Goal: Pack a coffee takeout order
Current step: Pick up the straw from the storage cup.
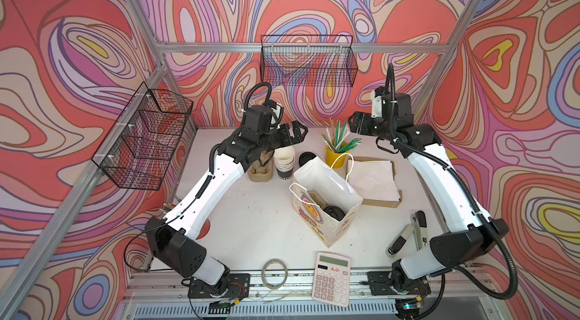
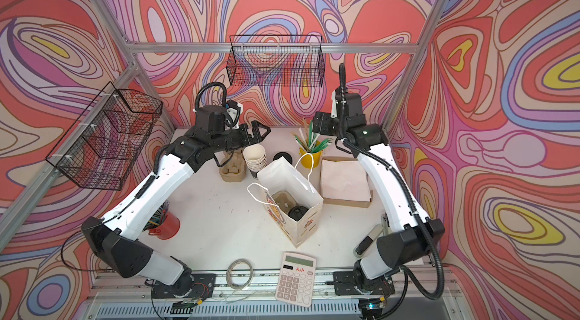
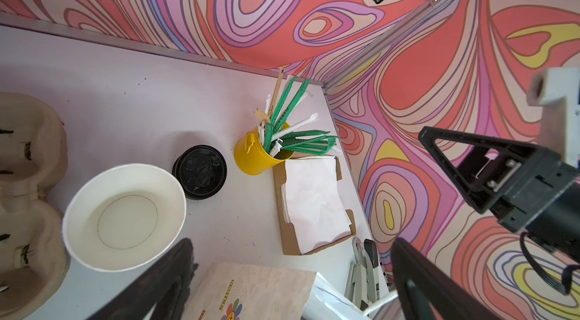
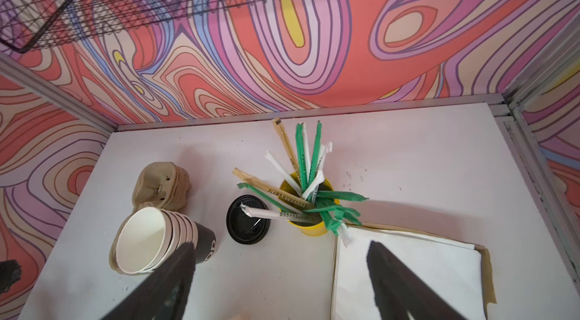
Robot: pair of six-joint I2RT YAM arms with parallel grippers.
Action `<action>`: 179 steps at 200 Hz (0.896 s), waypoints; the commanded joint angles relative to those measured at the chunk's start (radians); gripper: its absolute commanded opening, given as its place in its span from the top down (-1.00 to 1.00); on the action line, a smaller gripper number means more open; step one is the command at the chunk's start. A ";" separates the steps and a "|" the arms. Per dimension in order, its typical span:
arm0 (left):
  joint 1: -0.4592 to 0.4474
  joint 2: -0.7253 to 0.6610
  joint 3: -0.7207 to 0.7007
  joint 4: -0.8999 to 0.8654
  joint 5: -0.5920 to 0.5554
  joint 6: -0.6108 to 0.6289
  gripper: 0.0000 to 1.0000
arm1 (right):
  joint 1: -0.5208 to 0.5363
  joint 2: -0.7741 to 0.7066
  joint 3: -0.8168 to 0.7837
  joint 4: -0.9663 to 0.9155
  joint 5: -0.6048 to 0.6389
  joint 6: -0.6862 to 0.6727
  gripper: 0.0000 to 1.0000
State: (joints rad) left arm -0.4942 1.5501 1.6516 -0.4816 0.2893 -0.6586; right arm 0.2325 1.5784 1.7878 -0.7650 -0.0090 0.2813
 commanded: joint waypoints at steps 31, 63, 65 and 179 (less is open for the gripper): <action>-0.015 0.083 0.088 -0.025 0.043 0.036 -1.00 | -0.071 0.177 0.075 -0.015 -0.072 -0.041 -0.58; -0.021 0.084 0.056 -0.023 0.034 0.036 -1.00 | -0.103 0.176 -0.004 0.071 -0.113 -0.023 -0.29; -0.022 0.084 0.054 -0.022 0.035 0.036 -1.00 | -0.102 0.177 0.004 0.073 -0.119 -0.027 -0.26; -0.032 0.084 0.016 -0.016 0.039 0.039 -1.00 | -0.102 0.421 0.165 0.021 -0.235 -0.051 0.41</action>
State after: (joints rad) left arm -0.5247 1.6325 1.6794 -0.4896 0.3214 -0.6285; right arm 0.1303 1.9743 1.9152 -0.7265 -0.2028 0.2405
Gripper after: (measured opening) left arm 0.998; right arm 0.323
